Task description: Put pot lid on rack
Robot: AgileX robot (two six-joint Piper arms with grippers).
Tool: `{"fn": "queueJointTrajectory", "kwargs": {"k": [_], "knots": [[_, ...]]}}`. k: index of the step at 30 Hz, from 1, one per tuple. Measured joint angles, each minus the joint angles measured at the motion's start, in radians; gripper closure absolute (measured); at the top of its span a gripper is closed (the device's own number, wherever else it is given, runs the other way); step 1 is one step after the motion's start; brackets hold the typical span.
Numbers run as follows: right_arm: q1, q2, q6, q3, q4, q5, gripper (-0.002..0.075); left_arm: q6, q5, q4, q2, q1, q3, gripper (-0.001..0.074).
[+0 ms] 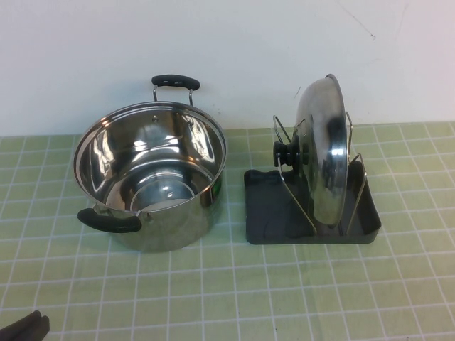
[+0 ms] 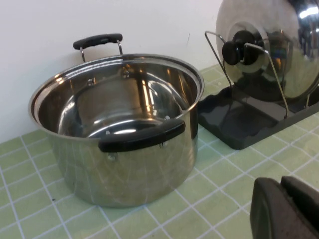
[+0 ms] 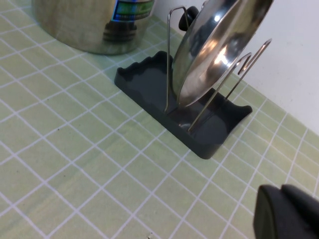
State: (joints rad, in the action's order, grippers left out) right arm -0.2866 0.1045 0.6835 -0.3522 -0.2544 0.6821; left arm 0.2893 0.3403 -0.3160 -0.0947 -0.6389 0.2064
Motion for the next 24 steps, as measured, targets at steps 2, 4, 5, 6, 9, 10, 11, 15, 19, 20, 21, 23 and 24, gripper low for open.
{"fn": "queueJointTrajectory", "kwargs": {"k": [2,4,5,6,9,10,11,15,19,20,21,23,24], "knots": [[0.0,0.0,0.0,0.0,0.0,0.0,0.0727,-0.002,0.005,0.0,0.0,0.0,0.0,0.0737],[0.0,0.0,0.0,0.002,0.0,0.0,0.0727,-0.002,0.011,0.0,0.0,0.0,0.0,0.0737],[0.0,0.0,0.0,0.0,0.0,0.0,0.0727,-0.002,0.013,0.0,0.0,0.0,0.0,0.0737],[0.0,0.0,0.0,0.0,0.0,0.0,0.0727,-0.002,0.015,0.0,0.0,0.0,0.0,0.0737],[0.0,0.0,-0.002,0.0,0.0,0.0,0.0727,-0.002,0.015,0.0,0.0,0.0,0.0,0.0737],[0.0,0.0,-0.002,0.0,0.0,0.0,0.0727,-0.002,0.015,0.0,0.0,0.0,0.0,0.0737],[0.0,0.0,-0.002,0.0,0.0,0.0,0.0727,0.001,0.015,-0.006,0.0,0.0,0.0,0.0737],[0.0,0.0,-0.004,0.0,-0.002,0.0,0.0727,0.075,0.013,-0.041,0.0,0.035,0.0,0.0737],[0.0,0.0,-0.004,0.0,-0.002,0.0,0.0727,0.113,0.013,0.025,0.0,0.158,0.0,0.0737],[0.0,0.0,-0.004,0.0,-0.002,0.0,0.0727,0.115,0.013,0.037,0.0,0.19,0.0,0.0737],[0.0,0.0,-0.004,0.0,-0.002,0.0,0.0727,0.115,0.008,0.045,0.0,0.231,-0.004,0.0737],[0.0,0.0,-0.004,0.0,-0.002,0.0,0.0727,0.115,-0.008,0.052,0.0,0.312,-0.022,0.0737],[0.0,0.0,-0.004,0.0,-0.002,0.0,0.0727,0.115,-0.025,0.057,0.002,0.351,-0.036,0.0737]]}}
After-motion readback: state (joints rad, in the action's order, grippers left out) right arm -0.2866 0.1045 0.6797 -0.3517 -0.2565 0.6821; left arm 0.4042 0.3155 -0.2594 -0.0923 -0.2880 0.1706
